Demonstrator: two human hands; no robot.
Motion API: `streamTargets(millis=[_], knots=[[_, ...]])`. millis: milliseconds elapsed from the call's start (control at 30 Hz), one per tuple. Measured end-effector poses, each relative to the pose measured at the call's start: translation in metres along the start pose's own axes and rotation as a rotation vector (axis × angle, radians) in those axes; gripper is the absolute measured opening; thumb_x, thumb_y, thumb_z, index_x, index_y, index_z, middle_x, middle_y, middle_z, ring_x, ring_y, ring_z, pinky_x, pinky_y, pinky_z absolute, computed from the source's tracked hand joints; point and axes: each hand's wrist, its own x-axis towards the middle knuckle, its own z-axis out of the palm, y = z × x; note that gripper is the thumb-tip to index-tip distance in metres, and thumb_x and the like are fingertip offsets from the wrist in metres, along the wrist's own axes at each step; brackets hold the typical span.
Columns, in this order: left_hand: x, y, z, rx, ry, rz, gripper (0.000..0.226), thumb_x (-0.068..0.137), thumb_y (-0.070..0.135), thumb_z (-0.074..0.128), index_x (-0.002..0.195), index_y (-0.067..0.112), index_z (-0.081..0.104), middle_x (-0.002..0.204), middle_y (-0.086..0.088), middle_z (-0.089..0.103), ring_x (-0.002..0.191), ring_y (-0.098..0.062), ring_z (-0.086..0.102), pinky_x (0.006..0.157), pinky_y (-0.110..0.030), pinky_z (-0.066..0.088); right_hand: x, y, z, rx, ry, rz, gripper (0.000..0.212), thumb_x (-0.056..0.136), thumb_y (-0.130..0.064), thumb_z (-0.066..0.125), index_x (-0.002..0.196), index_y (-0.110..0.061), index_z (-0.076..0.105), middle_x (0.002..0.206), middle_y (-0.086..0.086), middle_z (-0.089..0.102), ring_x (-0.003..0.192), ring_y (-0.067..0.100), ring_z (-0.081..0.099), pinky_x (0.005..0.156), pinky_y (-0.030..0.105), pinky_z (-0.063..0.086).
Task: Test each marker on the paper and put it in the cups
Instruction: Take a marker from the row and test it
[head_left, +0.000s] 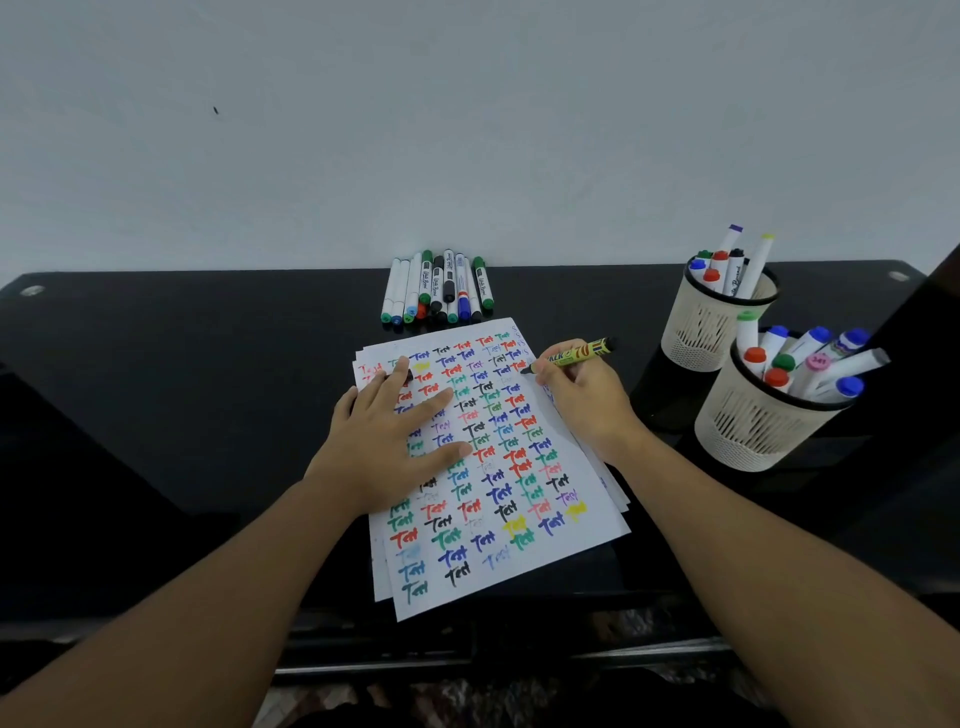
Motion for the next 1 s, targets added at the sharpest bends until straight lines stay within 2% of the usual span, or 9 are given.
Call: streamTargets(millis=[100, 433, 733, 1000], knots=[[0.0005, 0.0005, -0.0010, 0.002, -0.008, -0.007, 0.081, 0.077, 0.099, 0.015, 0.150, 0.066, 0.006, 0.168, 0.008, -0.021, 0.155, -0.019, -0.015, 0.125, -0.049, -0.008, -0.0009, -0.0009, -0.0003, -0.004, -0.017, -0.019, 0.012, 0.102, -0.044, 0.063, 0.091, -0.038, 0.064, 0.089, -0.007, 0.074, 0.089, 0.016, 0.072, 0.088, 0.053, 0.060], [0.0000, 0.0005, -0.0013, 0.006, -0.009, -0.009, 0.081, 0.077, 0.098, 0.015, 0.151, 0.066, 0.006, 0.168, 0.008, -0.020, 0.156, -0.019, -0.013, 0.124, -0.048, -0.009, -0.0049, -0.0021, -0.0028, 0.047, 0.025, -0.044, 0.012, 0.104, -0.038, 0.060, 0.103, -0.026, 0.063, 0.092, -0.004, 0.071, 0.092, 0.015, 0.068, 0.092, 0.049, 0.057], [0.0004, -0.0001, -0.0006, 0.001, -0.009, -0.008, 0.083, 0.076, 0.099, 0.015, 0.151, 0.066, 0.007, 0.168, 0.008, -0.020, 0.156, -0.019, -0.013, 0.124, -0.049, -0.009, -0.0054, -0.0045, -0.0019, -0.015, -0.005, -0.026, 0.014, 0.105, -0.041, 0.058, 0.093, -0.034, 0.061, 0.090, -0.002, 0.071, 0.088, 0.016, 0.069, 0.088, 0.051, 0.059], [0.0003, 0.0005, -0.0013, 0.003, -0.012, -0.008, 0.083, 0.076, 0.099, 0.015, 0.151, 0.065, 0.007, 0.168, 0.009, -0.020, 0.155, -0.019, -0.013, 0.125, -0.049, -0.008, -0.0064, -0.0053, -0.0022, -0.007, 0.004, -0.006, 0.016, 0.105, -0.040, 0.058, 0.091, -0.033, 0.061, 0.090, 0.001, 0.072, 0.088, 0.018, 0.070, 0.088, 0.051, 0.060]])
